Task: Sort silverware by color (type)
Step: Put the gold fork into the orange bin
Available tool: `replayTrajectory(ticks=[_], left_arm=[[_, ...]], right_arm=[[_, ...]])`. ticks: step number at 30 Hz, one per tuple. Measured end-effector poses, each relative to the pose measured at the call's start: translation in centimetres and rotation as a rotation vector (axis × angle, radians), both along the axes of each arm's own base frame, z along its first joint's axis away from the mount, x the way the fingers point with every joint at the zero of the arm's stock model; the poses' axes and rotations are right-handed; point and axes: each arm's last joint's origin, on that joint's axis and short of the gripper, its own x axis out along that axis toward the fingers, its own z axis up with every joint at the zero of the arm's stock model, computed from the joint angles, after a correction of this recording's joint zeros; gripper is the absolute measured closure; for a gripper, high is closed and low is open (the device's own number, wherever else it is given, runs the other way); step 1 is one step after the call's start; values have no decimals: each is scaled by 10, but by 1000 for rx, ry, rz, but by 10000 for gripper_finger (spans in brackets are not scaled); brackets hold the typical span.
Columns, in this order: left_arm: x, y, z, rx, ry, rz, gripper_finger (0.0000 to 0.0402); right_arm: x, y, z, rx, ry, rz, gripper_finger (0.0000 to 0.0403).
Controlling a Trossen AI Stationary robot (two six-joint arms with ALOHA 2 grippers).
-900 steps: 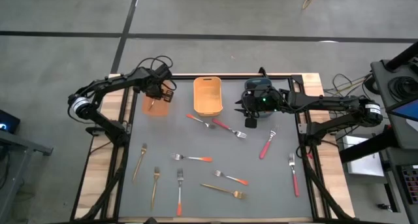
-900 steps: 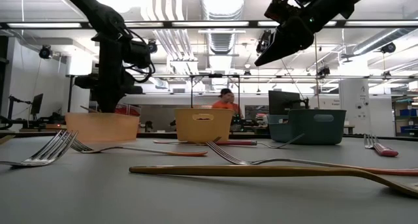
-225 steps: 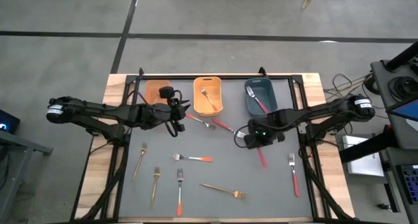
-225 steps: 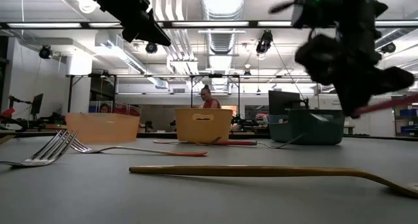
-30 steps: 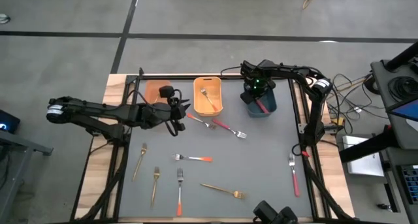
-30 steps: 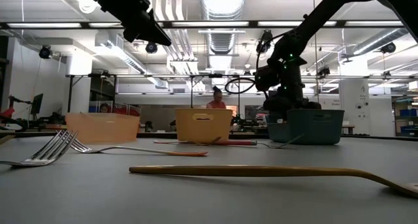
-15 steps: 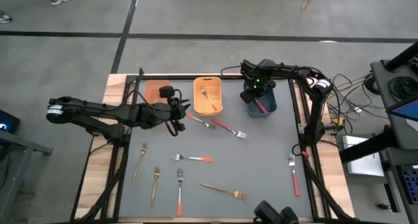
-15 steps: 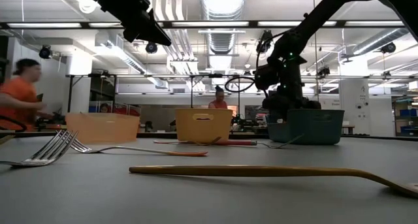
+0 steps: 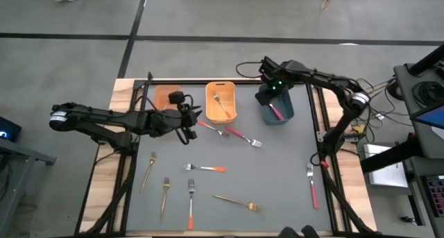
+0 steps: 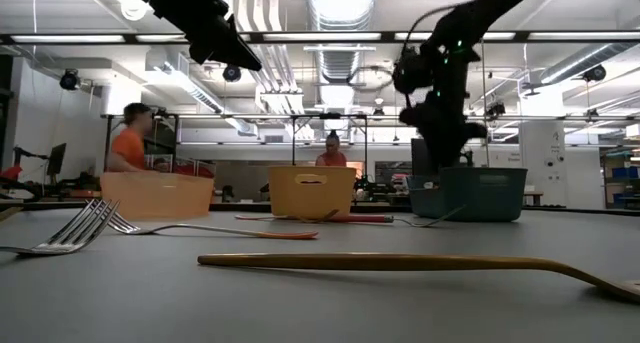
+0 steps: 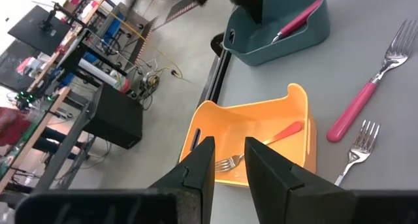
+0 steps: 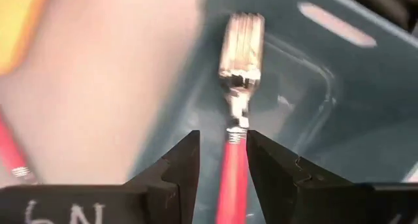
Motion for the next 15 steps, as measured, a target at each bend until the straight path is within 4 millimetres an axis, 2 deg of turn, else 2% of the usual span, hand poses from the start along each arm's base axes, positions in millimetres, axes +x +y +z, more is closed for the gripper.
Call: replayTrajectory(ticks=[4, 8, 15], left_arm=[[-1, 0, -2, -56, -24, 30, 335], [-4, -1, -8, -185, -41, 70, 335], [-12, -5, -21, -445, 6, 86, 335]], right_arm=[[8, 23, 19, -96, -83, 66, 287], [18, 50, 37, -206, -157, 139, 287], [30, 97, 53, -317, -315, 277, 287]])
